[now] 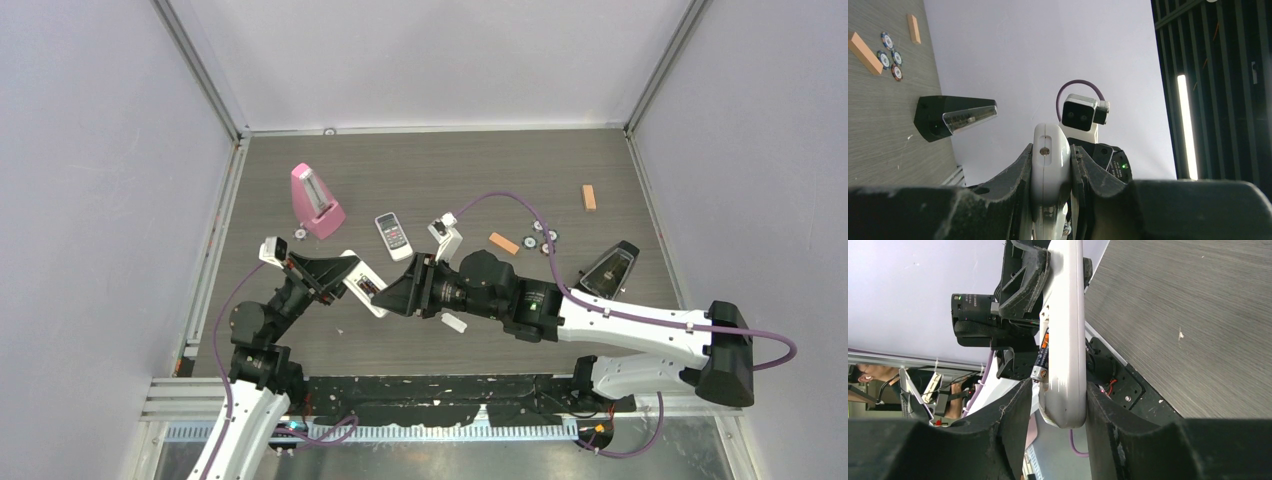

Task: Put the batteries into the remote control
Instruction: Load the battery into the remote control.

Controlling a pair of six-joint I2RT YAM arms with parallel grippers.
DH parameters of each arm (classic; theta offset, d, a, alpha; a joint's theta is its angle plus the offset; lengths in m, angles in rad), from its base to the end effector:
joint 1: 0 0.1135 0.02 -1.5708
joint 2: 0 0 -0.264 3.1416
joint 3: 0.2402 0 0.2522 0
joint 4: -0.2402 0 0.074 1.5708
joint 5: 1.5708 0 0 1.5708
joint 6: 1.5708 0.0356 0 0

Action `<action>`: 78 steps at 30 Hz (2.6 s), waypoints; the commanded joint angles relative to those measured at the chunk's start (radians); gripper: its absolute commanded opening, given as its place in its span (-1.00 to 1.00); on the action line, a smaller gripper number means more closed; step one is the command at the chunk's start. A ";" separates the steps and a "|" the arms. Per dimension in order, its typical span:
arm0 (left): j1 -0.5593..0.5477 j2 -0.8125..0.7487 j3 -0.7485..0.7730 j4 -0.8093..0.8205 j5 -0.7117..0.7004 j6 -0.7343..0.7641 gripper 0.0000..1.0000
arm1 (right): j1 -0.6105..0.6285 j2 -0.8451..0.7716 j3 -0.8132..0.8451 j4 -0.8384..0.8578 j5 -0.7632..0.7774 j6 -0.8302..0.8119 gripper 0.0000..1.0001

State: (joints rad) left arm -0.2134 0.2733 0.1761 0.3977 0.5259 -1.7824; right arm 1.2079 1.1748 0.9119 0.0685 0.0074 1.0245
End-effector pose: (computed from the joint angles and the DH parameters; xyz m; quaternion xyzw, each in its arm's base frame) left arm 0.1091 -0.0419 0.2517 -0.2566 0.5533 -0.7368 0.2918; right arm 0.0989 0.2596 0.3302 -0.0684 0.7694 0.5694 0.2815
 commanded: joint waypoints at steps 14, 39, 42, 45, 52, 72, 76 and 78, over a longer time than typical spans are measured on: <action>-0.002 -0.037 0.003 0.057 0.020 0.008 -1.00 | -0.025 0.048 0.028 0.042 -0.010 0.059 -0.12; -0.002 0.099 0.063 0.142 0.332 0.294 -1.00 | -0.040 -0.022 0.030 -0.056 -0.180 -0.300 0.63; -0.002 0.088 0.062 0.120 0.326 0.298 -1.00 | -0.040 0.023 0.047 -0.053 -0.218 -0.314 0.55; -0.001 0.084 0.062 0.107 0.320 0.299 -1.00 | -0.039 0.036 0.043 -0.036 -0.233 -0.314 0.44; -0.002 0.087 0.063 0.091 0.317 0.298 -1.00 | -0.040 0.062 0.047 -0.049 -0.233 -0.315 0.00; -0.001 0.099 0.084 0.056 0.310 0.309 -1.00 | -0.038 0.037 0.064 -0.080 -0.170 -0.263 0.45; -0.002 0.093 0.085 0.055 0.311 0.306 -1.00 | -0.039 0.005 0.029 0.015 -0.203 -0.223 0.57; -0.001 0.091 0.086 0.057 0.313 0.301 -1.00 | -0.039 0.007 0.015 0.046 -0.234 -0.214 0.58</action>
State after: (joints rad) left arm -0.2138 0.3706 0.2131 0.4286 0.8375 -1.4654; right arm 1.1675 1.2251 0.9459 -0.0170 -0.1944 0.7708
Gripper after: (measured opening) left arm 0.275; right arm 0.785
